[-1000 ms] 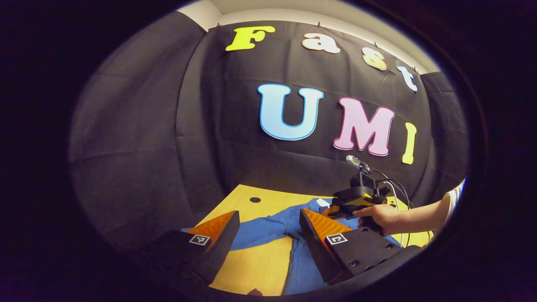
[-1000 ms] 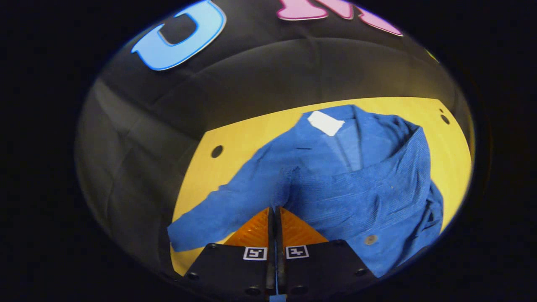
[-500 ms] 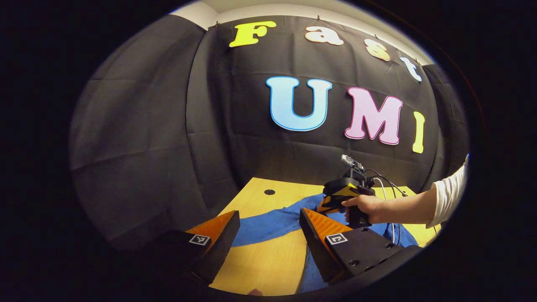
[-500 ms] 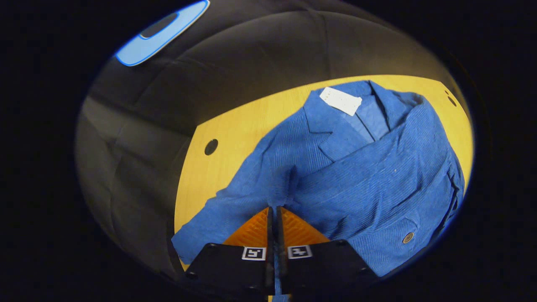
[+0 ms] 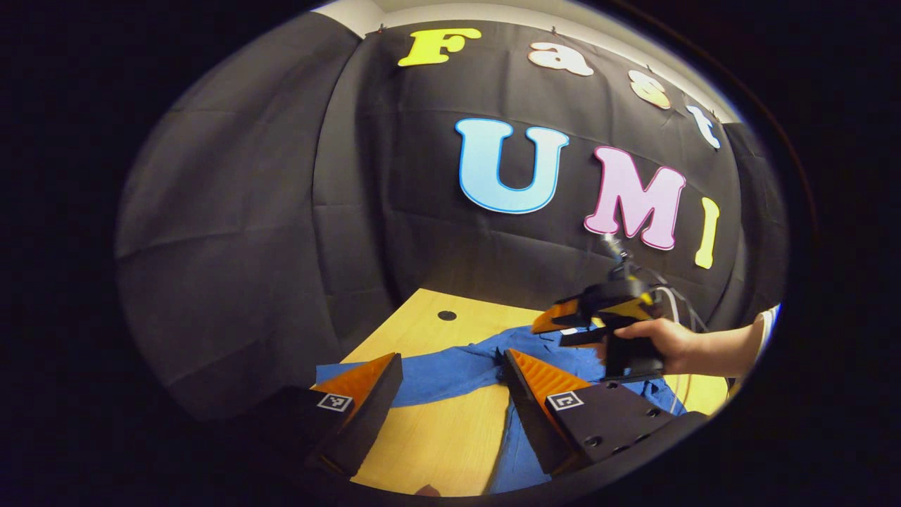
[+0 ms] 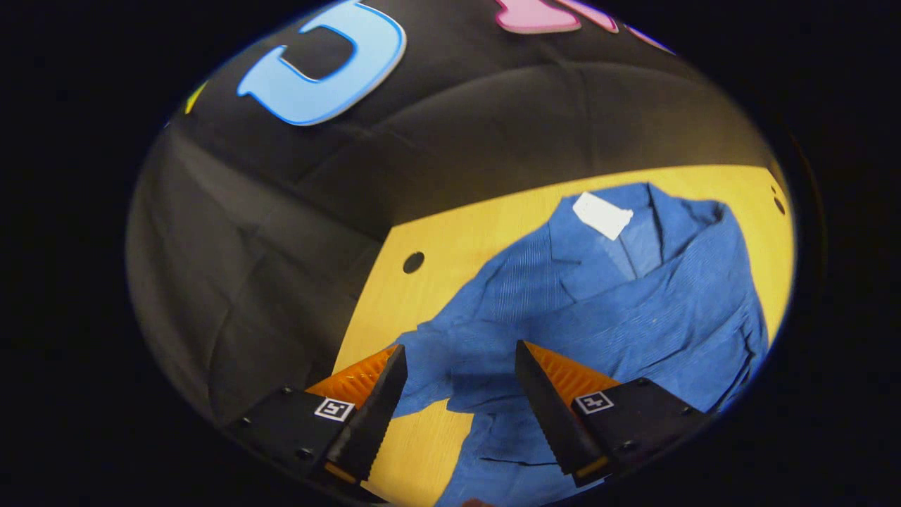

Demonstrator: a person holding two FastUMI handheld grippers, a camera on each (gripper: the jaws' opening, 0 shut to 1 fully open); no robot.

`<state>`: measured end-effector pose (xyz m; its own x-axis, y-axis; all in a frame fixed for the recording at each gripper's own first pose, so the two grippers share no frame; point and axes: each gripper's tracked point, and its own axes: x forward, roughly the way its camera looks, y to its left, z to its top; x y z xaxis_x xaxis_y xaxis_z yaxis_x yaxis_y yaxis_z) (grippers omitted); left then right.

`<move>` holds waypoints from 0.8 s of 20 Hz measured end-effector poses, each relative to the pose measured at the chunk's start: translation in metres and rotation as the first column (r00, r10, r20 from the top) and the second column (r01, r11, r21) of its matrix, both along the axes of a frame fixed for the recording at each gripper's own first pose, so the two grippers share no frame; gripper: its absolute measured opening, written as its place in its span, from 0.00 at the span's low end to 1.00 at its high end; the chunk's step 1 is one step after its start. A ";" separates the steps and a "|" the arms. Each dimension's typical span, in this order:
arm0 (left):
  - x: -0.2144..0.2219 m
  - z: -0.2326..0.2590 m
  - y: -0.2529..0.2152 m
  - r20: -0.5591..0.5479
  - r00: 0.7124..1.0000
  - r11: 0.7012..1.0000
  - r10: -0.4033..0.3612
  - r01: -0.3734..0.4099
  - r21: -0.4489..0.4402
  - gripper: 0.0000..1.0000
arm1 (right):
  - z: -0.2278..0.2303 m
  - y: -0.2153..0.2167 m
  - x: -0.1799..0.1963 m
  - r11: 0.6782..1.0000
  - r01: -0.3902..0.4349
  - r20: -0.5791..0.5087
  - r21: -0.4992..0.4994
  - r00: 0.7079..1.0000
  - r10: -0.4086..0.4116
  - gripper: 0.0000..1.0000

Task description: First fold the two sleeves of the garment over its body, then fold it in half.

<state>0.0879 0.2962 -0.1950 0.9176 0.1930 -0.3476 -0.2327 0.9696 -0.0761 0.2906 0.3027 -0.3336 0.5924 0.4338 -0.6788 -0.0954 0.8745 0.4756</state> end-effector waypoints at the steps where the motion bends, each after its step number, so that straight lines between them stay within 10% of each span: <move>1: 0.002 -0.003 0.010 -0.002 1.000 1.000 0.016 -0.015 0.019 0.82 | 0.026 -0.015 -0.003 1.000 0.009 0.069 -0.009 0.998 -0.008 0.98; 4: 0.007 -0.019 0.044 -0.009 0.999 0.993 0.050 -0.048 0.103 0.81 | 0.119 -0.083 -0.026 0.993 0.095 0.304 -0.070 0.950 -0.069 0.98; 8: 0.017 -0.047 0.087 -0.017 0.995 0.987 0.102 -0.099 0.127 0.83 | 0.246 -0.209 -0.098 0.915 0.357 0.603 -0.189 0.777 -0.179 0.97; 12: 0.038 -0.087 0.121 -0.098 0.986 0.990 0.138 -0.134 0.039 0.81 | 0.359 -0.361 -0.189 0.678 0.663 0.830 -0.316 0.539 -0.141 0.82; 16: 0.052 -0.138 0.136 -0.270 0.951 0.988 0.151 -0.153 0.016 0.85 | 0.429 -0.425 -0.274 0.516 0.816 0.885 -0.260 0.415 -0.211 0.84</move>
<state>0.1404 0.4326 -0.3333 0.7494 0.3205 -0.5793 -0.3897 0.9209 0.0054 0.0166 -0.1224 0.0951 0.8729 -0.4644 0.1495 0.4828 0.8663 -0.1278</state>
